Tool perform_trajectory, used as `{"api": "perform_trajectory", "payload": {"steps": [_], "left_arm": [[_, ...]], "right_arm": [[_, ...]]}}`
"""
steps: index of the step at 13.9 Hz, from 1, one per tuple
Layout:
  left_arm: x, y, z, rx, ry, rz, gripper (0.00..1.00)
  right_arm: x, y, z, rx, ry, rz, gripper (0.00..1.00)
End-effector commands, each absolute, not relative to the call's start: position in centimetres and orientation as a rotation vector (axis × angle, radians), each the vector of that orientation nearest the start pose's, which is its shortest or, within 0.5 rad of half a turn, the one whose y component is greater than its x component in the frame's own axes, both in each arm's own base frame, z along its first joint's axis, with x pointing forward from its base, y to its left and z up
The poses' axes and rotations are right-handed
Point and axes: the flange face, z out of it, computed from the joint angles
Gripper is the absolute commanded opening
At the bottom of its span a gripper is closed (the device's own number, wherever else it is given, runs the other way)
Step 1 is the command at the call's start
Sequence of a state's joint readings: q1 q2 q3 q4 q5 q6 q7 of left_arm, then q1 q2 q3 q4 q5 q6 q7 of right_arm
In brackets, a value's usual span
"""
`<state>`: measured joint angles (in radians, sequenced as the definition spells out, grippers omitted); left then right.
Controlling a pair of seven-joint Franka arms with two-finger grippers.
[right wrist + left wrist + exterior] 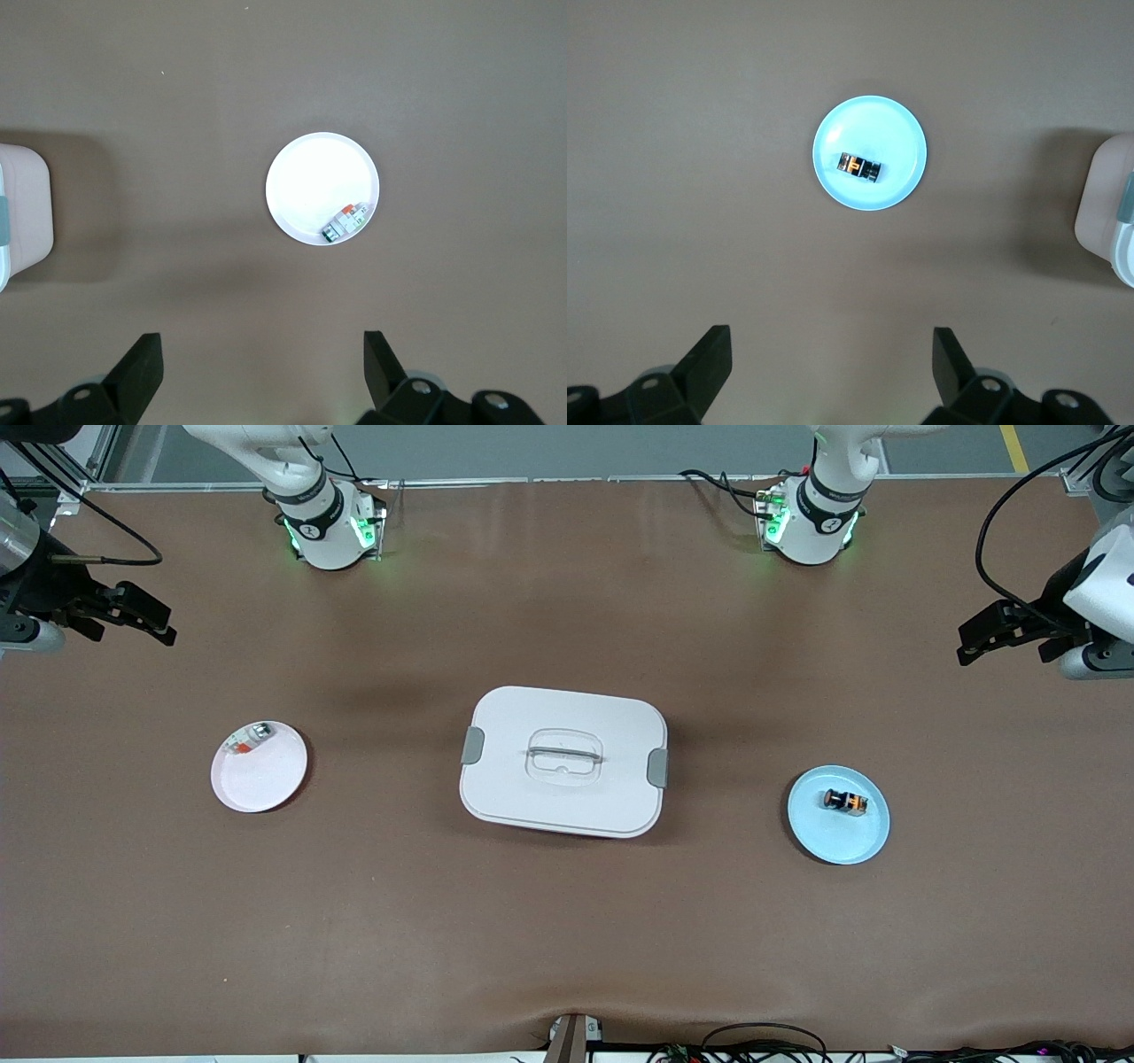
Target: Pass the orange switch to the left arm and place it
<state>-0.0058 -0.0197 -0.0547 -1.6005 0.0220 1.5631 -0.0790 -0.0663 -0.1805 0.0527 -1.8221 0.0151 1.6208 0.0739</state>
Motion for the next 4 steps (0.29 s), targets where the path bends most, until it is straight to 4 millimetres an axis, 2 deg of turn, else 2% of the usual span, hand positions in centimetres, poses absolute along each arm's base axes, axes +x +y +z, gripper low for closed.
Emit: {"api": "perform_trajectory", "payload": {"steps": [1,4], "left_arm": [[54.62,-3.12,62.25,-3.131,-0.005,0.045,1.00],[54.63,-3.12,62.32,-3.131,-0.022,0.042,1.00]], "right_arm": [[49.43,0.39,61.19,-3.146,0.219,0.009,1.00],[49.45,0.54,61.27,-3.145,0.229,0.004,1.00]]}}
